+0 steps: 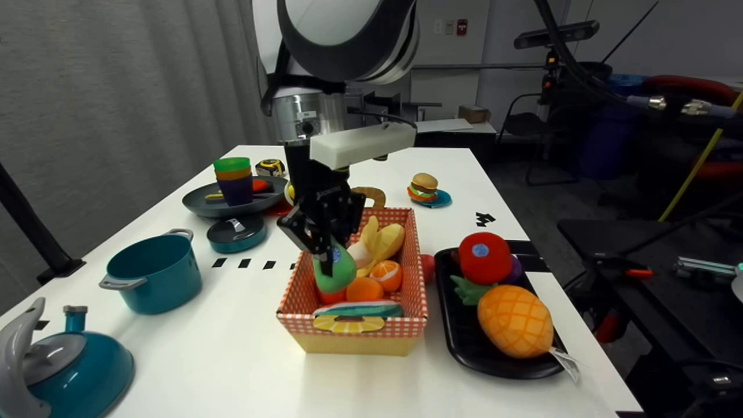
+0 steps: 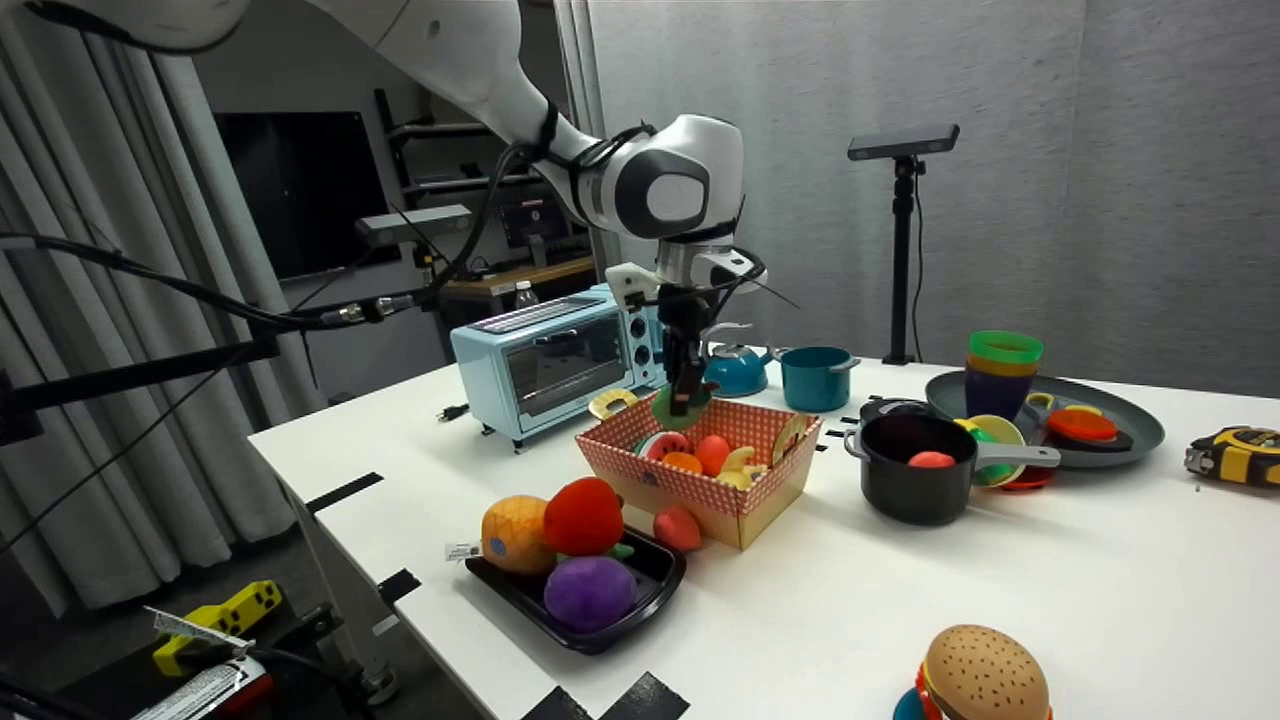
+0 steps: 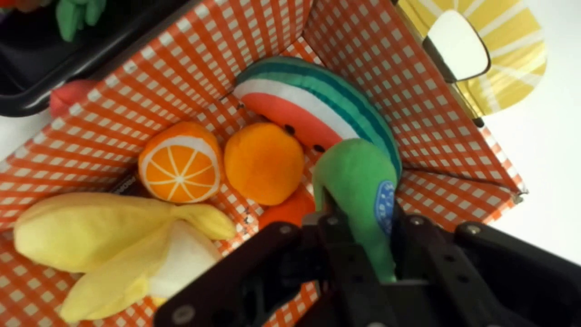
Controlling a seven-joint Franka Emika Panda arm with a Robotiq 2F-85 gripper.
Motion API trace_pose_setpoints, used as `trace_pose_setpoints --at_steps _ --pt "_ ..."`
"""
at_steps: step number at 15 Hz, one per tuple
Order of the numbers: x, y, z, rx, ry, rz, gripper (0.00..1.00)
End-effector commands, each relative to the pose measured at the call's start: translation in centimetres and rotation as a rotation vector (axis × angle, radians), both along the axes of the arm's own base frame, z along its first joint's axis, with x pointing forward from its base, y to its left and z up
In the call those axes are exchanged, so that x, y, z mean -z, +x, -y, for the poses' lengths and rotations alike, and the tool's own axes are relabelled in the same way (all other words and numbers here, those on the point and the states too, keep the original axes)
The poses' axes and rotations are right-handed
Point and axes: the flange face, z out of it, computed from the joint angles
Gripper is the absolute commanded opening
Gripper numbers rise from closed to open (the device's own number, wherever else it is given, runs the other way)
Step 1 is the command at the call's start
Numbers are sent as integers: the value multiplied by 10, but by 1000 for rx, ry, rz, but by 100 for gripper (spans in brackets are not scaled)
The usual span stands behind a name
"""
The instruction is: Pick up the mango and green fruit plush toy from the box and put them on the black tray
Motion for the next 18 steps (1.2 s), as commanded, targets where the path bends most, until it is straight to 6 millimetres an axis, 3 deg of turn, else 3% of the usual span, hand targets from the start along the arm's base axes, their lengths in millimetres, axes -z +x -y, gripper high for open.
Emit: trace_pose_setpoints --at_steps 1,8,13,18 --pt "-31 -41 0 -41 -1 8 5" --pt "-55 -111 -14 -145 -20 -17 5" --pt "-57 -147 -24 -211 -33 -40 5" --pt "-46 -176 -28 -262 -54 -75 5"
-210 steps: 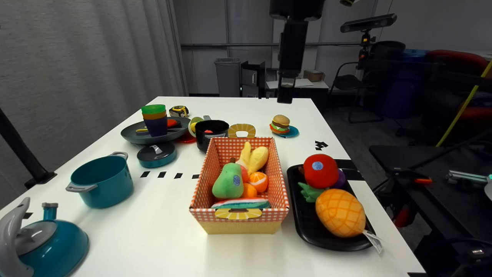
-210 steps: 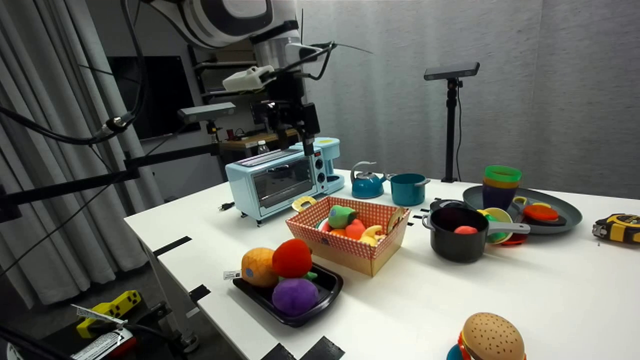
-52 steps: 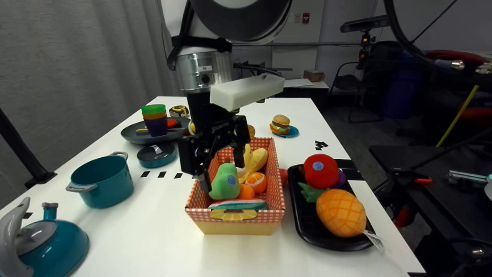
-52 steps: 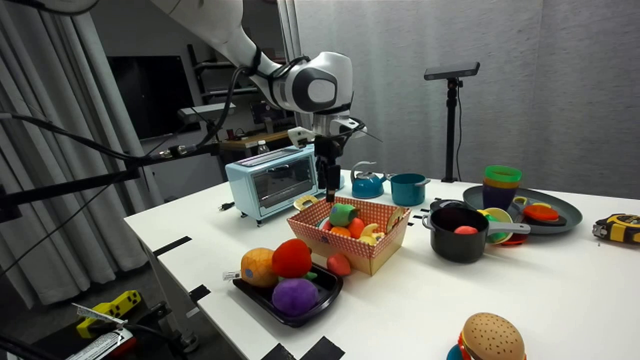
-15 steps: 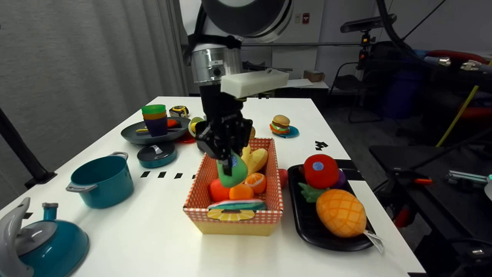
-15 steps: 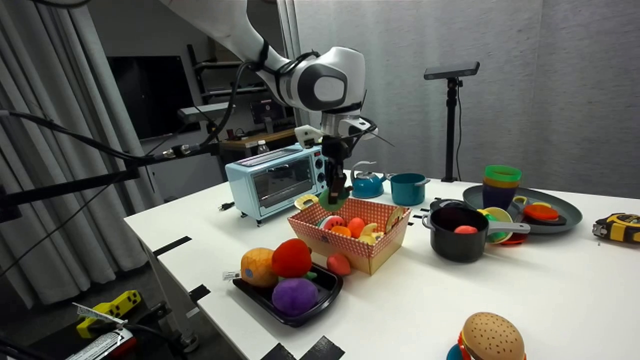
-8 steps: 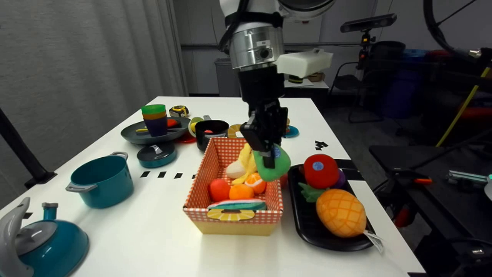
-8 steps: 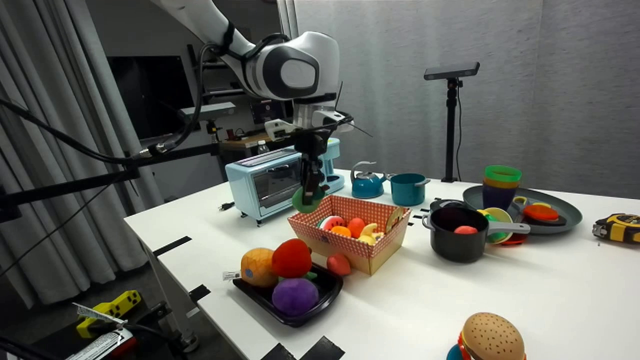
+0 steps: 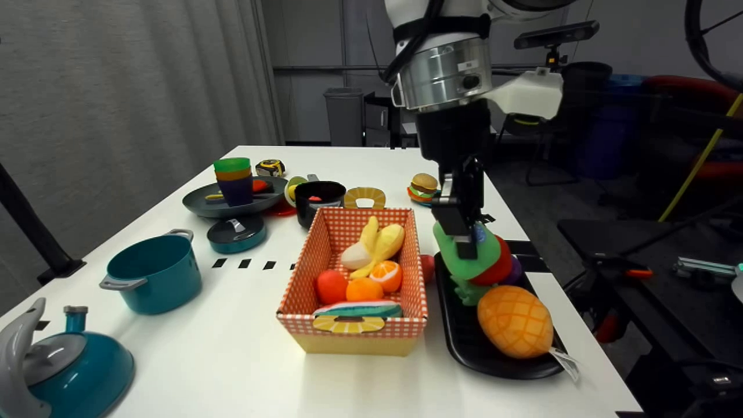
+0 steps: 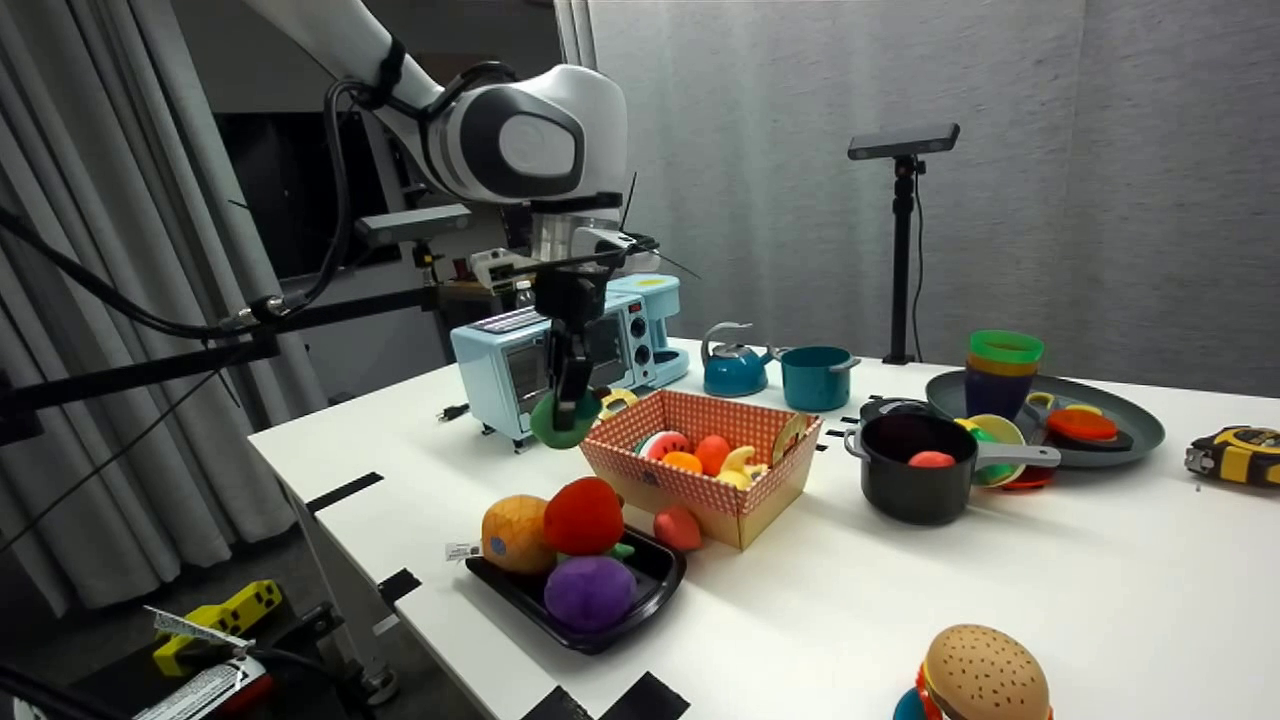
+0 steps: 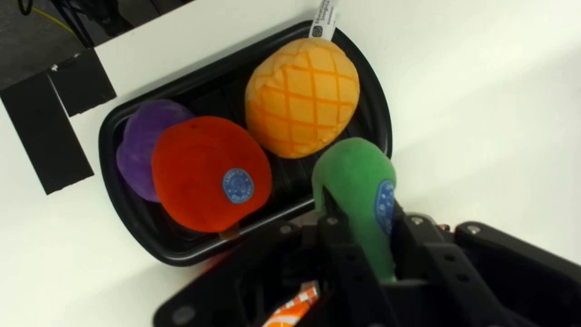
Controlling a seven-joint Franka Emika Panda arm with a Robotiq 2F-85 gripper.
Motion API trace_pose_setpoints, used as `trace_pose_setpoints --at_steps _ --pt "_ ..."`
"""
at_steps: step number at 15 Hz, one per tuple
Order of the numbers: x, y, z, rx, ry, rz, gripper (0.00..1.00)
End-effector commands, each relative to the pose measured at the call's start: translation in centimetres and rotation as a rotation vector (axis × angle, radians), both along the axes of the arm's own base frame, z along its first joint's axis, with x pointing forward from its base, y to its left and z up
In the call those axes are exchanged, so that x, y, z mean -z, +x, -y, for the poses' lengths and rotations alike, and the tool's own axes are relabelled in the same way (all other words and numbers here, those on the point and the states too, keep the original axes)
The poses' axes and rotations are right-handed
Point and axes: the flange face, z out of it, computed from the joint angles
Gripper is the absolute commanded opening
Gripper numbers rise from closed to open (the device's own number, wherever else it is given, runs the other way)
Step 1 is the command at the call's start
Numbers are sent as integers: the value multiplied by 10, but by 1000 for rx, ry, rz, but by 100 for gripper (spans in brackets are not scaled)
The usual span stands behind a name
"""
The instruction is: Pick up the mango and green fruit plush toy from the box and put them on the black tray
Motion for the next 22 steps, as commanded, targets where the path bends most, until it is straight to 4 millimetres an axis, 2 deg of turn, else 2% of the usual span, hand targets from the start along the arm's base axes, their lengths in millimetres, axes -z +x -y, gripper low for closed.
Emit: trace_pose_setpoints --at_steps 1,7,8,10,15,17,22 --pt "2 -25 -1 -52 -17 9 5" --pt "10 -25 -2 -99 -7 -19 5" --pt "10 -24 -2 -105 -1 -23 42" --pt "11 -25 -2 -119 3 -23 52" --pt "10 -26 -1 -148 5 -15 93" --pt "9 -26 -1 -154 4 -9 100" --pt "4 -27 0 -157 6 1 100"
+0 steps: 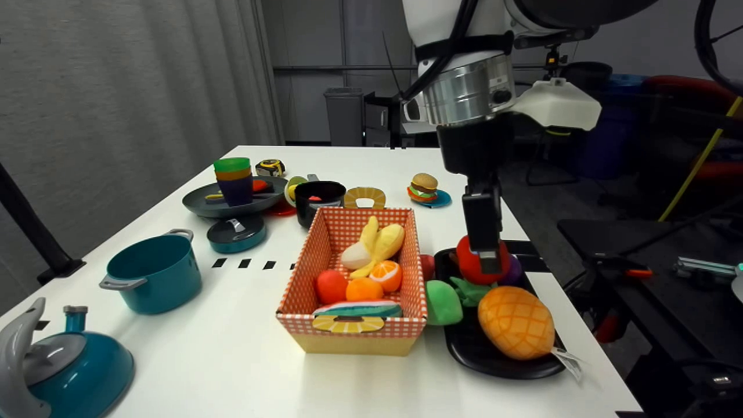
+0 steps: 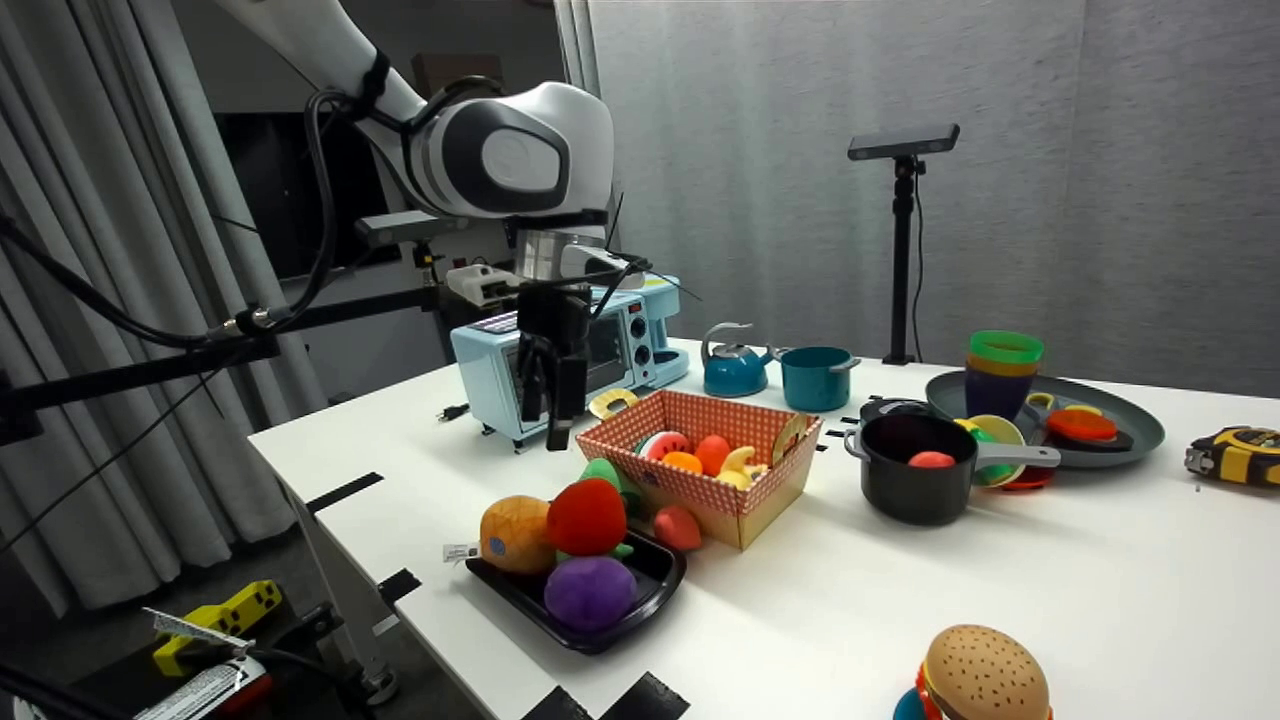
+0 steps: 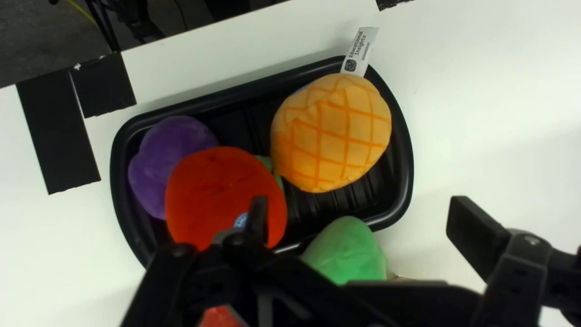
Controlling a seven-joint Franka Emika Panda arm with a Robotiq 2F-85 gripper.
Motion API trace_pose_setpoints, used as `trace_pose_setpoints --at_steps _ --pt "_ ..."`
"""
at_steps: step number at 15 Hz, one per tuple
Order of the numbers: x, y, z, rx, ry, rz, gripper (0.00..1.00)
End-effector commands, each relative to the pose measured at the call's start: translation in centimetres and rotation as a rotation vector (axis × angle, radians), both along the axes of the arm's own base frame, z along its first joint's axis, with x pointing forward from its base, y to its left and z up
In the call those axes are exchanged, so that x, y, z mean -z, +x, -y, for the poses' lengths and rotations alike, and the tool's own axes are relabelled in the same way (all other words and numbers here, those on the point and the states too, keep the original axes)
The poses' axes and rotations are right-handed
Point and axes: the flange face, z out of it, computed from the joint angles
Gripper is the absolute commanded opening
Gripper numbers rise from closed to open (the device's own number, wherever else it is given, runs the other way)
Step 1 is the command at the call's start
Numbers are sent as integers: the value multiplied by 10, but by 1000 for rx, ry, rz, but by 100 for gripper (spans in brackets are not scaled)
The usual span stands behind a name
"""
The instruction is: Pick up the mango and green fruit plush toy from the box and put them on the black tray
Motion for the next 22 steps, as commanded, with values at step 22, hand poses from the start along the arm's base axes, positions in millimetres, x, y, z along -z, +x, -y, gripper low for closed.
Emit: trace_pose_setpoints --at_steps 22 --pt "-74 -53 42 -9 -132 435 100"
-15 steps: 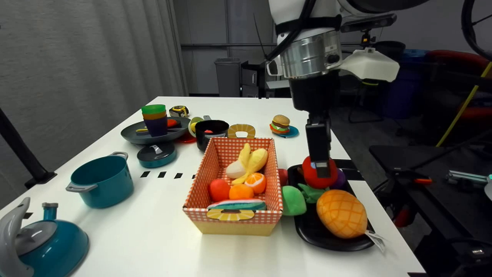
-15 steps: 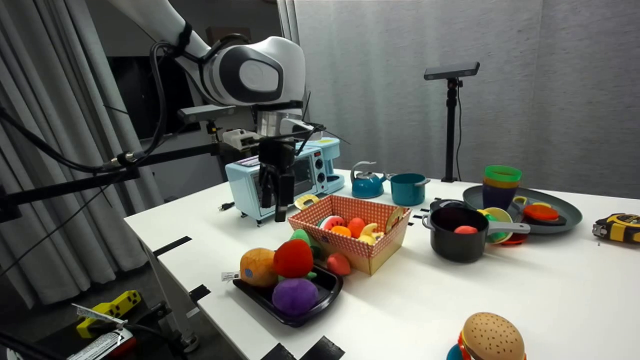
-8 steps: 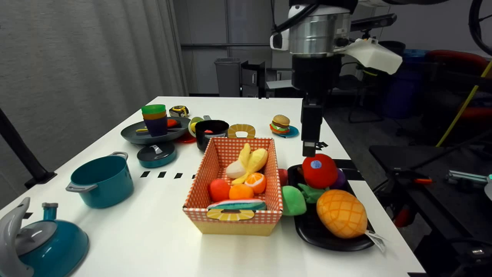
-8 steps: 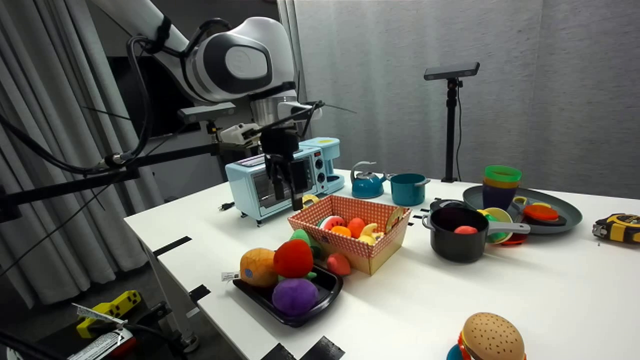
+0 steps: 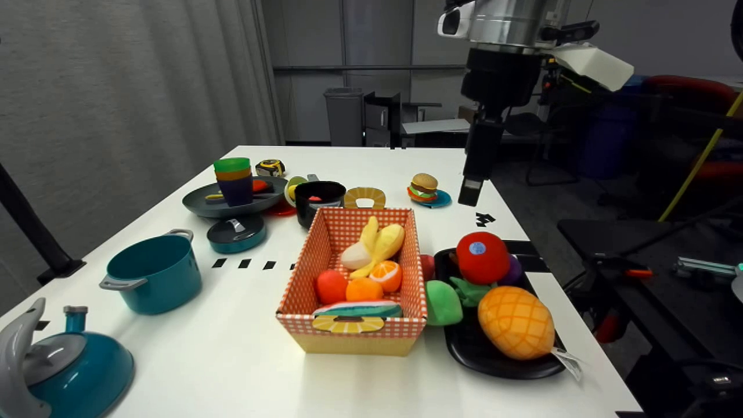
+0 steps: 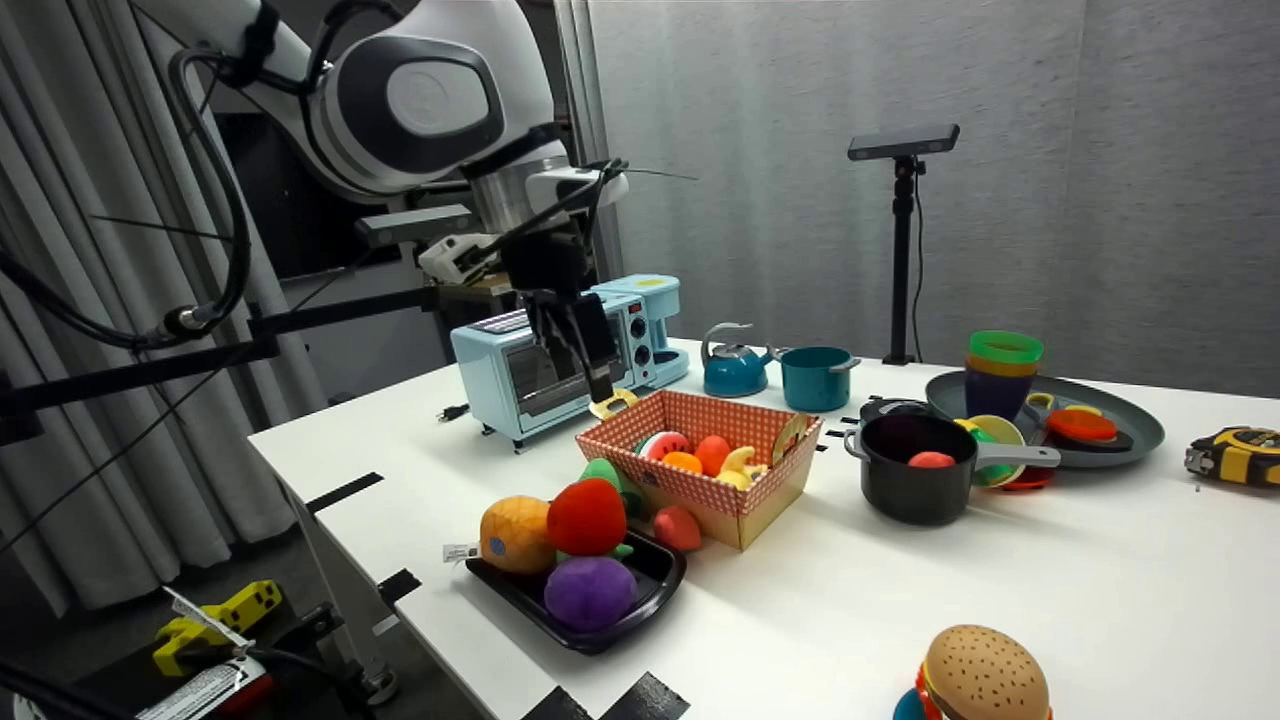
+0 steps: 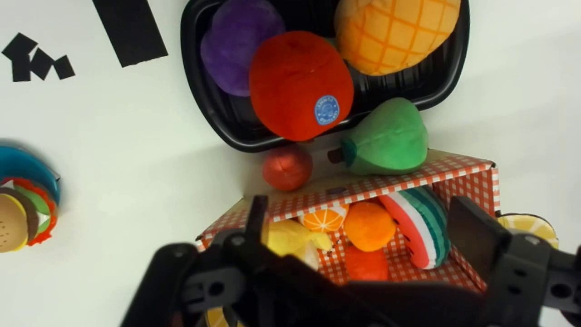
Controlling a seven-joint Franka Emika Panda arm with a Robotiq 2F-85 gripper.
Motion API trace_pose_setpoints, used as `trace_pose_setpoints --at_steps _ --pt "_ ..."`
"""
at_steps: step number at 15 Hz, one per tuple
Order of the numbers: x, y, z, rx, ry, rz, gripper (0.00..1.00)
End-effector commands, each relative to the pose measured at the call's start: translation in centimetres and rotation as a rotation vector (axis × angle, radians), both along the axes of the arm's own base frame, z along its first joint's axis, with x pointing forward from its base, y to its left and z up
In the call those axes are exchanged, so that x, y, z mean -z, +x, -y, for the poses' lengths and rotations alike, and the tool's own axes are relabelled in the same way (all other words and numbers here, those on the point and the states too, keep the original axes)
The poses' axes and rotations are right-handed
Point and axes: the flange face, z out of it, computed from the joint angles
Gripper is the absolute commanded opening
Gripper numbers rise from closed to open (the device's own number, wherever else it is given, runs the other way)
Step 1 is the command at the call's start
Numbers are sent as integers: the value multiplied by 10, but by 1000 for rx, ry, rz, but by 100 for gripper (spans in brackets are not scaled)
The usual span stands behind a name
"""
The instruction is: Pick up the mango and green fruit plush toy from the box and put them on the black tray
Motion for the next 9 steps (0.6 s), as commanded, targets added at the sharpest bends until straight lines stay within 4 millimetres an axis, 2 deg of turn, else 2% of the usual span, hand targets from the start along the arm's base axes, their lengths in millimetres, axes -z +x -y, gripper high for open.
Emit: trace_pose_setpoints --at_steps 1,8,9 --pt "-15 -21 8 15 0 66 100" --pt "-25 -33 5 21 -11 86 100" --pt "-20 -22 5 13 0 61 100"
